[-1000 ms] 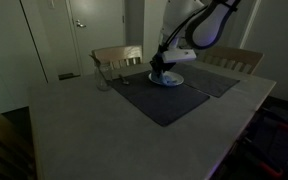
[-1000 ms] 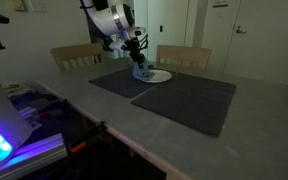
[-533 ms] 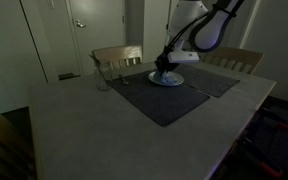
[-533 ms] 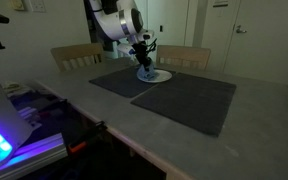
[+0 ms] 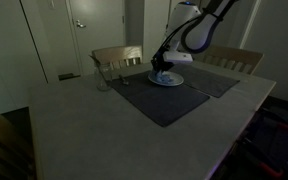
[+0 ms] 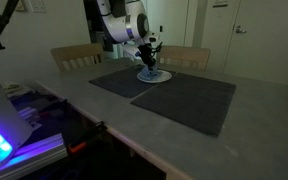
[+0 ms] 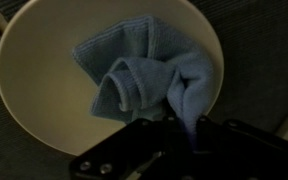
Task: Use the towel to wipe the plate.
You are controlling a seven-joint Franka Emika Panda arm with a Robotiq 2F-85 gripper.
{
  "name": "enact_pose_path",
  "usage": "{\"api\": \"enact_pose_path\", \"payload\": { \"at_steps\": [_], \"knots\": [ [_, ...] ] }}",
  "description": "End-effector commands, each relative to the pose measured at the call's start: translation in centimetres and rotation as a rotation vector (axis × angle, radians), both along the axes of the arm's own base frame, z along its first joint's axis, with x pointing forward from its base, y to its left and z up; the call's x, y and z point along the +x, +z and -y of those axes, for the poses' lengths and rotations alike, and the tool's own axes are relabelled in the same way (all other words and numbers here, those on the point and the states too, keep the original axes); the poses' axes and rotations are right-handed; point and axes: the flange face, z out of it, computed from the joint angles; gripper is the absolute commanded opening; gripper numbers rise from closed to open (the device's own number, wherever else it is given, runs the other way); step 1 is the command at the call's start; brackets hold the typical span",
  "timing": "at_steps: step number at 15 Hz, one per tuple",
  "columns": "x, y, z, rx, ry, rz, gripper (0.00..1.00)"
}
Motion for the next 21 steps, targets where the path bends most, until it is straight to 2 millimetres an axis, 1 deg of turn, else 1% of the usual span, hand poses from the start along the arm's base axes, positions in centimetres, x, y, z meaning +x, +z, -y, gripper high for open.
{"api": "enact_pose_path", "payload": {
  "at_steps": [1, 5, 8, 10, 14, 18, 21],
  "knots": [
    [2.3, -0.4, 0.7, 0.01, 0.035, 0.013, 0.02],
    [3.9, 0.4, 2.2, -0.007, 0.066, 0.022, 0.02],
    [4.4, 0.7, 3.6, -0.031, 0.072, 0.029, 0.02],
    [4.3, 0.8, 4.9, -0.048, 0.065, 0.028, 0.02],
    [3.4, 0.5, 7.2, -0.067, 0.026, 0.009, 0.02],
    [2.2, 0.0, 7.7, -0.062, -0.009, -0.018, 0.02],
    [1.3, -0.3, 7.3, -0.067, 0.015, -0.046, 0.02]
  ]
}}
